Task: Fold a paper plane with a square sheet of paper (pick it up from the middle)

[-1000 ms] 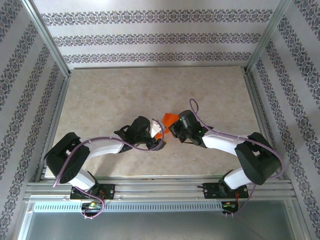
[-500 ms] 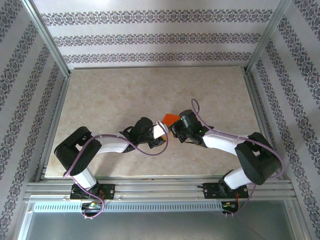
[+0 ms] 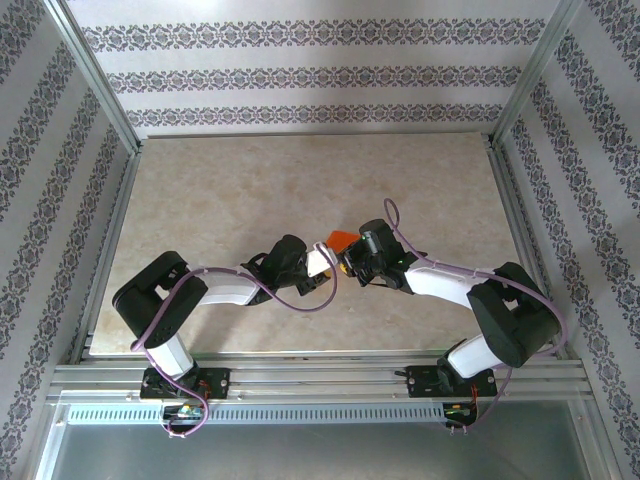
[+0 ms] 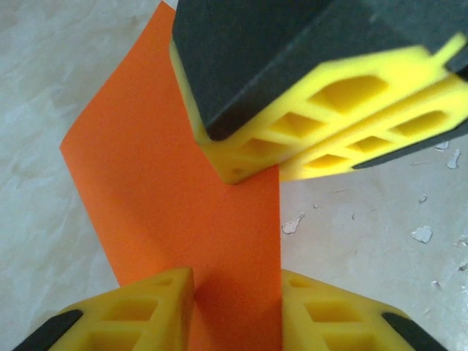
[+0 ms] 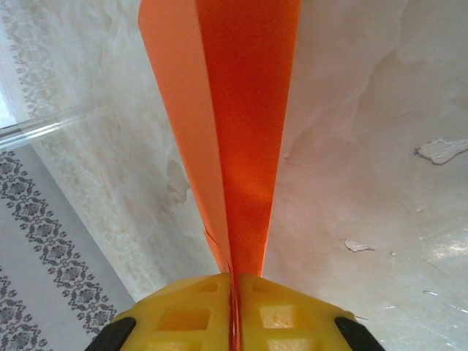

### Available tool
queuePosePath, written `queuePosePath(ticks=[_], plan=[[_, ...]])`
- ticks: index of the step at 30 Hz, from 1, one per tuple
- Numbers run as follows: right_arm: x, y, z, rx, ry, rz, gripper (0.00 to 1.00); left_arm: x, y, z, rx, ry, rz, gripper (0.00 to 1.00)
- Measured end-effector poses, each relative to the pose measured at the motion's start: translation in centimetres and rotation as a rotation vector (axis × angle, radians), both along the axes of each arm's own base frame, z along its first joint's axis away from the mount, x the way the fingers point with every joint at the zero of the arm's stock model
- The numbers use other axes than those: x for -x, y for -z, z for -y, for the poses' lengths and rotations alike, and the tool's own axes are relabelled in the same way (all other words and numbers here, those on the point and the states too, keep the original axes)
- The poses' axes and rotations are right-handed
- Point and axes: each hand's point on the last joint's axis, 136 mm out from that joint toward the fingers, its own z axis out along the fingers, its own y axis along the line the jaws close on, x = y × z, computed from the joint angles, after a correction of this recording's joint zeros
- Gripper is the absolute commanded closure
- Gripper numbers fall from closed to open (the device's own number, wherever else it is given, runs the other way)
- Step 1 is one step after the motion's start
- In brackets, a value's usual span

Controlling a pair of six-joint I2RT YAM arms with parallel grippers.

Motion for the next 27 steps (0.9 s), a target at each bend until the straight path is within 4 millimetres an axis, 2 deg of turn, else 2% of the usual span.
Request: queuePosePath(ticks=[6,13,20,27], plan=[[-0.2,0.0,0.3,-0.007,0.007,-0.005,0.62,-0.2,-0.2,0.1,0.008,-0.002,0.009,0.80],[-0.9,-0.4,2.1,0.018,0.035,0.006,0.38,0.0,0.2,0.1,0.024,-0.020,-0.019,0.88],[-1.7,-2.4,4.6,0.076,0.031,0.107,0.31,0.1,0.2,0.2,0.075,-0.065,-0.080,0.89],[-1.2,-2.4,6.1,0.201,-0.084,0.206,0.25,0.5,0.7,0.1,0.129,-0.131,-0.172,0.90]])
